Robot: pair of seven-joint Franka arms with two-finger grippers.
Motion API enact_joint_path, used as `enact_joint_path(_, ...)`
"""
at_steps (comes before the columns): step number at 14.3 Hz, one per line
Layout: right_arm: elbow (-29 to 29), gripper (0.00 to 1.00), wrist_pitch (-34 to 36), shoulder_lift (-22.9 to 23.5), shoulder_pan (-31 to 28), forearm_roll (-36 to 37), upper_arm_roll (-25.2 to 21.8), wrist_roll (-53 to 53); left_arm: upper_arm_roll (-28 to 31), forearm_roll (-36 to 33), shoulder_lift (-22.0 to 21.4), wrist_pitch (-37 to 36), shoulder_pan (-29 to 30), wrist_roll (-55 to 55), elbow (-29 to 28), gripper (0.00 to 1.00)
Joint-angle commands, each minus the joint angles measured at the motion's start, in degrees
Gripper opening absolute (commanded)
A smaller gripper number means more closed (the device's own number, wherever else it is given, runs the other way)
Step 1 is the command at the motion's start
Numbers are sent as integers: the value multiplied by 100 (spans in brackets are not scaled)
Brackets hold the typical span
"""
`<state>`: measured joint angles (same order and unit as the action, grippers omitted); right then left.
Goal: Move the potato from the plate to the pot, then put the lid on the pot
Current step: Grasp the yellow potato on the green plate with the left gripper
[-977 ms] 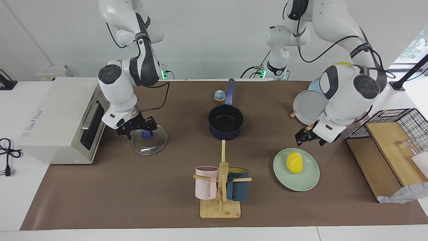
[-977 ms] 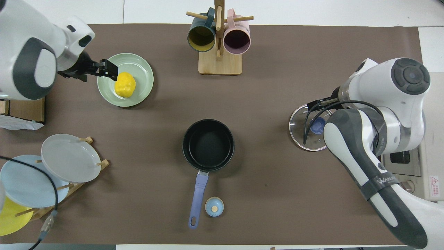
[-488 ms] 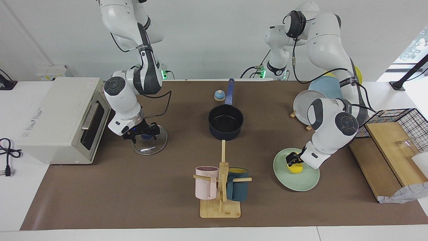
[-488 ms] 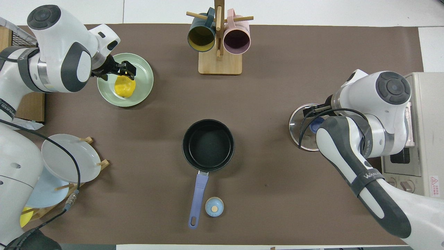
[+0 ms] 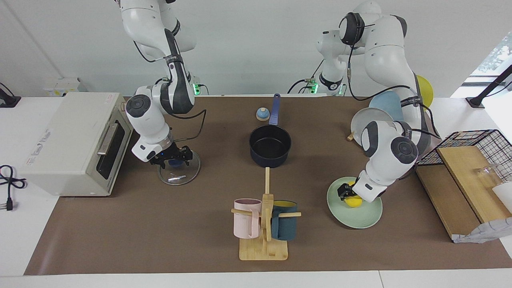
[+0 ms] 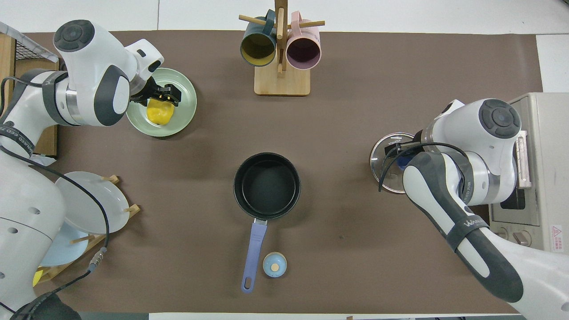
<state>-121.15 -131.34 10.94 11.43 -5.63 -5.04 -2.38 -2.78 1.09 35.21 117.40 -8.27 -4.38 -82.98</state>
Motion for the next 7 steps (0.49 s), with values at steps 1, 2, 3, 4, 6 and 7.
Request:
enact_joint_path(1,-268,100,-32,-206,-9,-105,30,36,50,-57,-155,-50,-17,25,-18,0)
enact_joint_path(2,-295,100,-41,-215,-27,-105,30,9,58,-13,-172,-260,-43,25,209,0)
enact_joint_path(3,-312,98,-49,-215,-36,-105,30,-52,50,22,-268,-671,-43,-18,368,0)
enact_joint_path(4,-312,87,-49,-215,-45,-105,30,-139,50,162,-460,-1040,-35,-28,457,0)
enact_joint_path(6,-339,71,-32,-232,-45,-105,30,-219,59,592,-977,-1491,-43,-263,537,0)
enact_joint_path(7,-347,60,-32,-241,-45,-105,30,-254,32,733,-1285,-1553,-69,-700,528,0)
